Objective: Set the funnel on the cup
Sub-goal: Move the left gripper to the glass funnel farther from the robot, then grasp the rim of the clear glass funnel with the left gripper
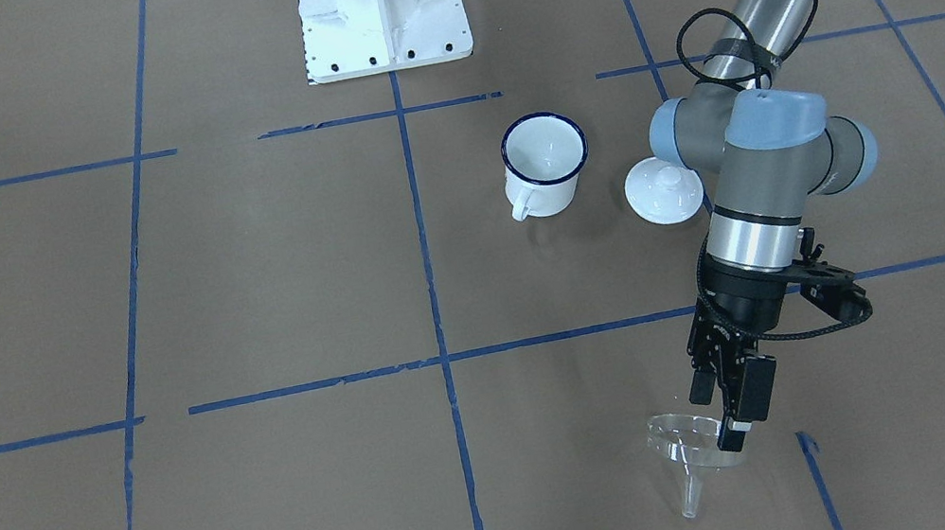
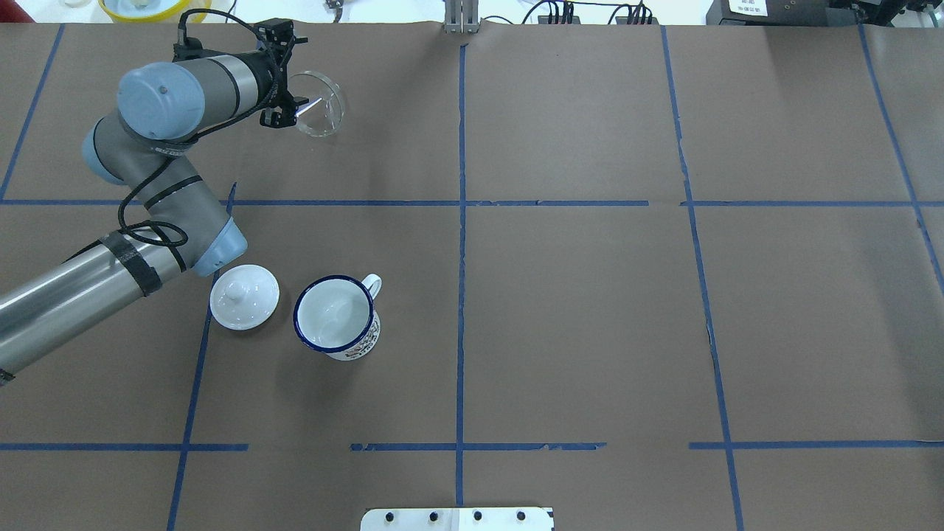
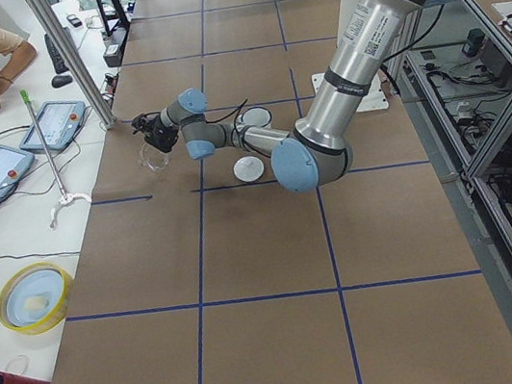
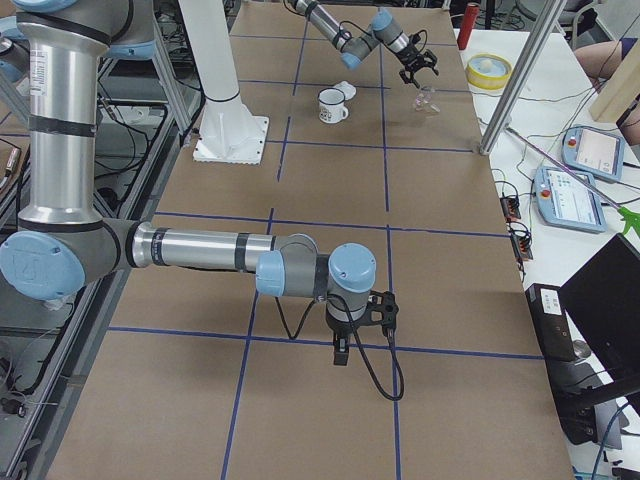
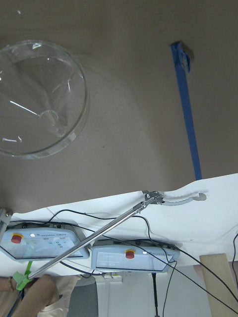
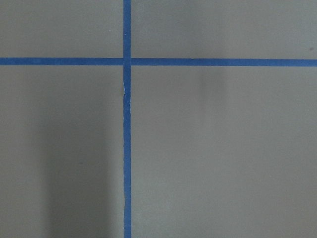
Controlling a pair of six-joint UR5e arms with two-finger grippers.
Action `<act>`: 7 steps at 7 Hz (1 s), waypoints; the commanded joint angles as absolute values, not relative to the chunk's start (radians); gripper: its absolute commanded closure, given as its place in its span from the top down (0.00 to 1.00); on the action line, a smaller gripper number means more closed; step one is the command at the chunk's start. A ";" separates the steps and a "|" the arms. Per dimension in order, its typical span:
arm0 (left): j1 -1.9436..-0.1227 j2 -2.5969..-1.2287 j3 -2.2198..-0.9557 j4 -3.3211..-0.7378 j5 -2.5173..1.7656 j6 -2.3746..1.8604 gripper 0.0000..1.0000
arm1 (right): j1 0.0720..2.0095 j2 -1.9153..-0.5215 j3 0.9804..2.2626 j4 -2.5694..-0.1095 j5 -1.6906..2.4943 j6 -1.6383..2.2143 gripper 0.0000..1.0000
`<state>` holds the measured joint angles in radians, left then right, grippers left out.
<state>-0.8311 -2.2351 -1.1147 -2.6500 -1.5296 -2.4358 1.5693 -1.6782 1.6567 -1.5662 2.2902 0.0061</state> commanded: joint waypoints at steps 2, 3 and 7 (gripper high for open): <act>-0.827 -2.279 -0.997 -2.701 -1.473 -2.438 0.98 | 1.569 -1.678 1.657 -1.566 2.290 0.006 1.00; -0.827 -2.281 -0.968 -2.733 -1.462 -2.437 0.96 | 1.569 -1.678 1.655 -1.566 2.290 0.006 1.00; -0.827 -2.295 -0.951 -2.744 -1.462 -2.431 0.36 | 1.569 -1.678 1.657 -1.566 2.290 0.006 1.00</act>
